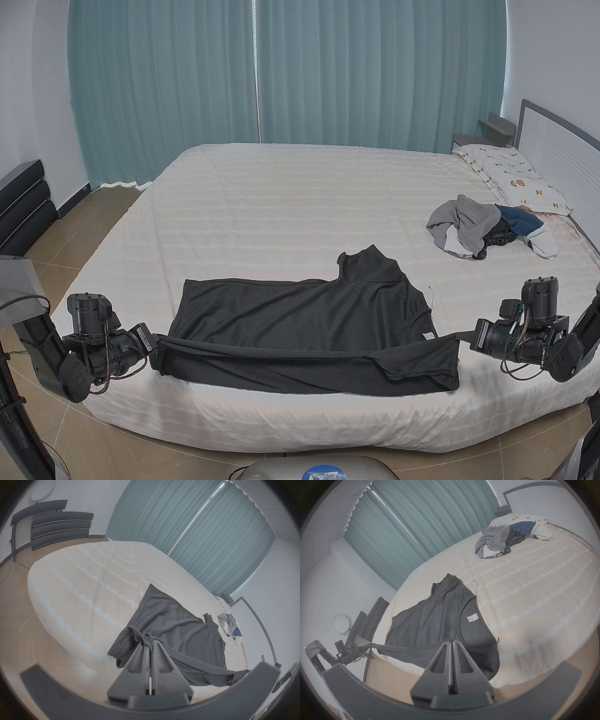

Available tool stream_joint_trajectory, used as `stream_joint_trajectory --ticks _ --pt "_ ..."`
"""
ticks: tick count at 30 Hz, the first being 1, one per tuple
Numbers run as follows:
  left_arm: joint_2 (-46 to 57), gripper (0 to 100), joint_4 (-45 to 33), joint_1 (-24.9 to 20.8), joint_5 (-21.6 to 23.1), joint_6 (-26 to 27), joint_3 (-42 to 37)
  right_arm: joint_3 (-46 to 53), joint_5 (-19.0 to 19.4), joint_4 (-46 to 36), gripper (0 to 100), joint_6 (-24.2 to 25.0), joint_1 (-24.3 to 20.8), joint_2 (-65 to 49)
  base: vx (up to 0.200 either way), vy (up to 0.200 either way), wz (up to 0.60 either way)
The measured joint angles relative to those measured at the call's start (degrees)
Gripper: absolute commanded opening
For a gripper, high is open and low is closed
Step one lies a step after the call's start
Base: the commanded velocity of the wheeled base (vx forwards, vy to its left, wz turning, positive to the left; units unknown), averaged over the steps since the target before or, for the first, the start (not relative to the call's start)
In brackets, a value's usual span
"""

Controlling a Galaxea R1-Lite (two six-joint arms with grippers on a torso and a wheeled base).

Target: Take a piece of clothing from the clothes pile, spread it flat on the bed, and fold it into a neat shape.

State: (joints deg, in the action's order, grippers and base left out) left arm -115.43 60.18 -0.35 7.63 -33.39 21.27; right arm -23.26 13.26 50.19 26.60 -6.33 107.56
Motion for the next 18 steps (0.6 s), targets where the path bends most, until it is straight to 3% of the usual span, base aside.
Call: stream_joint_trajectory --ticks 8,18 --pt "-6.2 0 0.0 -0.4 -0.1 -3.2 6.1 -7.0 -1.8 0.9 0 0.4 -0.2 9.3 0.0 0.0 0.0" --pt "-11.3 0 0.0 -1.1 0.4 -6.1 10.1 -11.0 -5.5 8.1 0 6.5 0.0 16.5 0.0 0.0 0.0"
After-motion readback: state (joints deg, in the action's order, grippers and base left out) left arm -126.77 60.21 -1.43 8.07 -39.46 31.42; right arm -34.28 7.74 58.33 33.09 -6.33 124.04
